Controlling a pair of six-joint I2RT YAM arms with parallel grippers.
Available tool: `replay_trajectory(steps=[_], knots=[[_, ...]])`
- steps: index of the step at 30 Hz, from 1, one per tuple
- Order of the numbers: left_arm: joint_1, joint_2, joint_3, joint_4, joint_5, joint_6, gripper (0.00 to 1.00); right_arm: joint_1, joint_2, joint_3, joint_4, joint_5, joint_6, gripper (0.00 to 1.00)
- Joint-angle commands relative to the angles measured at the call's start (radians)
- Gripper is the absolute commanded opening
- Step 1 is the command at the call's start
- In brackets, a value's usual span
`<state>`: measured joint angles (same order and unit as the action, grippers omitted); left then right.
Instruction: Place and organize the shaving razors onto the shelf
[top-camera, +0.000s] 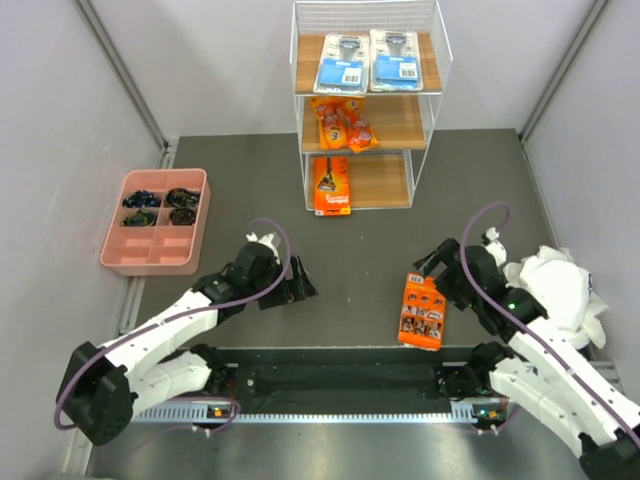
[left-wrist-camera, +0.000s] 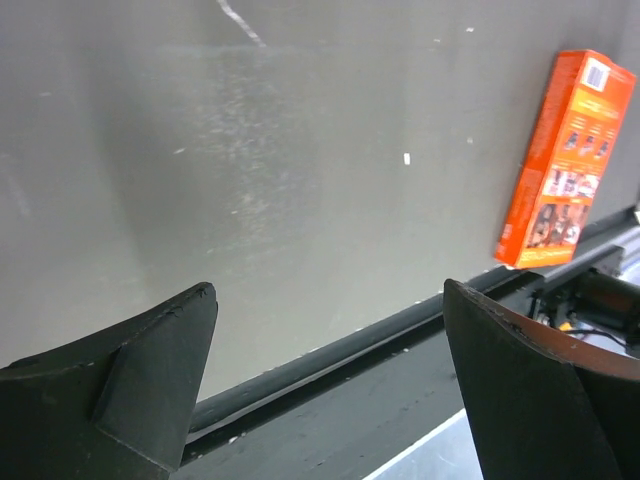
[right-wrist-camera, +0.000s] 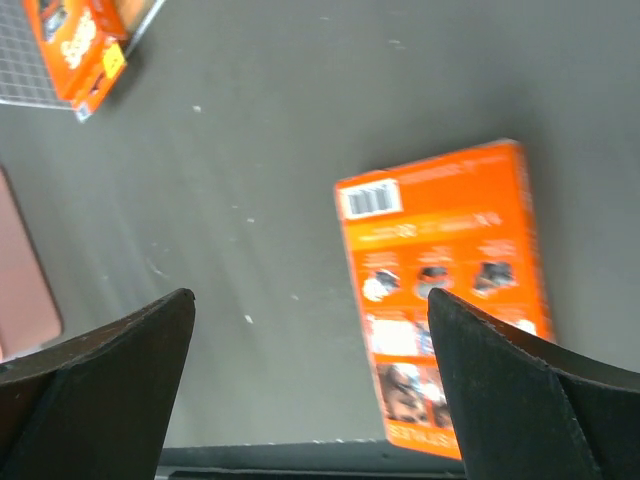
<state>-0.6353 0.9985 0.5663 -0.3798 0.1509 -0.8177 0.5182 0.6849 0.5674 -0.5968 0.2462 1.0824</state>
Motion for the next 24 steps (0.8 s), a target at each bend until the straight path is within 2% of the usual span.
replay_trajectory(steps=[1,9,14,20,22,24], knots=[[-0.009,0.011,-0.003,0.093,0.041,-0.015,0.99,-0.044,-0.067,0.000,-0.162,0.024,-0.033,0.99],[-0.015,0.048,0.010,0.142,0.075,-0.024,0.99,-0.089,-0.055,-0.023,-0.242,0.015,-0.016,0.93],[-0.023,0.074,0.023,0.170,0.096,-0.031,0.99,-0.190,0.014,-0.107,-0.147,-0.114,-0.058,0.94],[-0.030,0.083,0.038,0.188,0.111,-0.026,0.99,-0.227,0.105,-0.164,0.015,-0.222,-0.130,0.93],[-0.029,0.081,0.035,0.190,0.118,-0.026,0.99,-0.225,0.131,-0.162,0.046,-0.240,-0.154,0.92],[-0.030,0.083,0.030,0.194,0.119,-0.026,0.99,-0.225,0.166,-0.159,0.089,-0.281,-0.177,0.85]])
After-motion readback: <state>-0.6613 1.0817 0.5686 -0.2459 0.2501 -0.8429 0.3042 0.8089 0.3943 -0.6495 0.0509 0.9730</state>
